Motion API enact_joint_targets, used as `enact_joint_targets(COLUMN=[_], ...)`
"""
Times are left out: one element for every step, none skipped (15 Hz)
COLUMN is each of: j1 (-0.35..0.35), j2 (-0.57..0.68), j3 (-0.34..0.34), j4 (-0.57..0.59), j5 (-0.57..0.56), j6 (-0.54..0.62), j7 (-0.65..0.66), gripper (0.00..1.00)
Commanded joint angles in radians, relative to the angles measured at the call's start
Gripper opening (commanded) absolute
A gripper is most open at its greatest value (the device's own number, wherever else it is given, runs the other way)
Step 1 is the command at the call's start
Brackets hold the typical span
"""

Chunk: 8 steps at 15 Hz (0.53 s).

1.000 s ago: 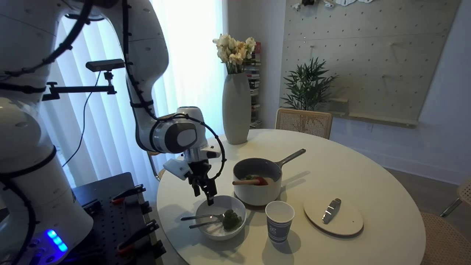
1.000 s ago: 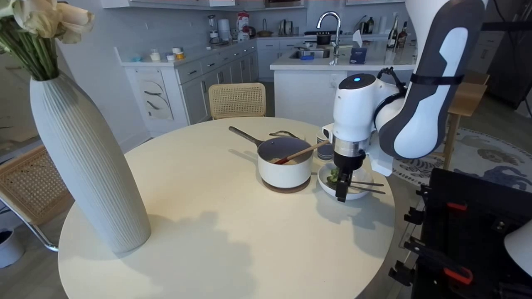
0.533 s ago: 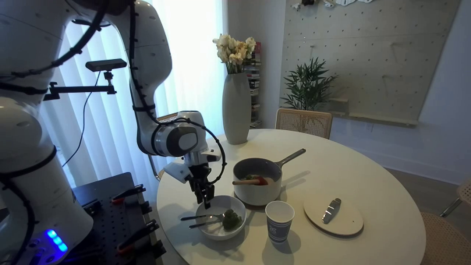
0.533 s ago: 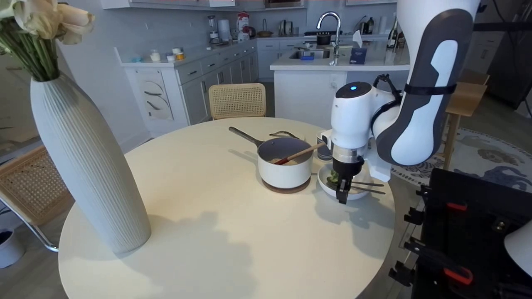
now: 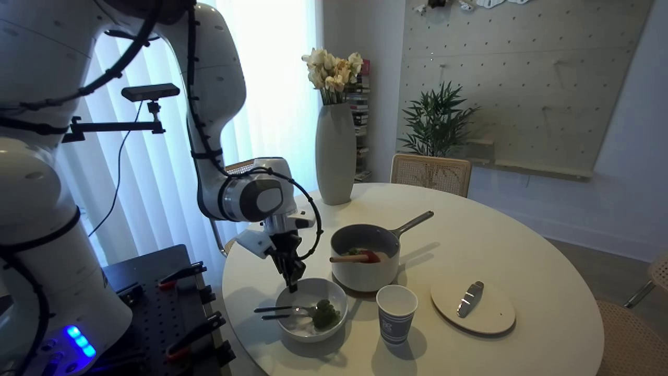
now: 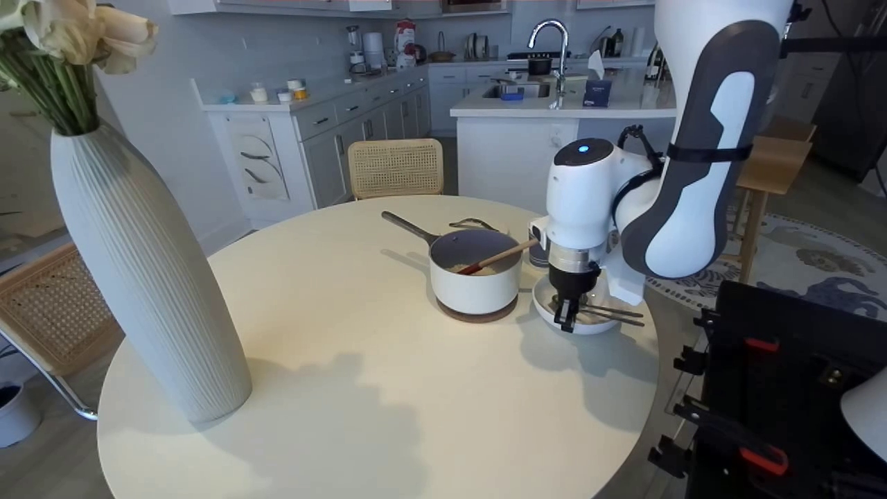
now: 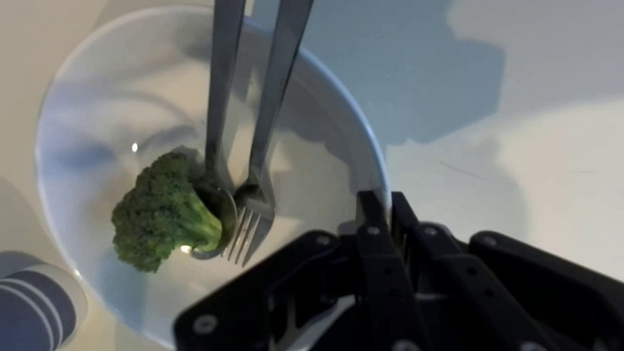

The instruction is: Move the white bowl to the left, remove the fork and then the spoon from the bowl and place them on the table, move the blue cup to the left

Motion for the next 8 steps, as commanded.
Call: enact_joint_targets(j1=[0.019, 0.019, 0.019, 0.019, 0.019, 0.02, 0.019, 0.022], j2=[0.008, 0.007, 0.007, 0.007, 0.007, 0.008, 0.008, 0.009], j3=[0.0, 0.002, 0.005, 0.009, 0.012, 0.018, 0.028, 0.035], j4=[0.007, 0.007, 0.007, 0.008, 0.009, 0.011, 0.013, 0.015], j5=[0.012, 0.012, 0.012, 0.013, 0.014, 0.016, 0.019, 0.02], j6=[0.013, 0.012, 0.012, 0.011, 0.012, 0.011, 0.008, 0.008], j7=[0.033, 0.035, 0.035, 0.035, 0.036, 0.036, 0.036, 0.037], gripper=[0.02, 0.02, 0.02, 0.02, 0.02, 0.02, 0.02, 0.02])
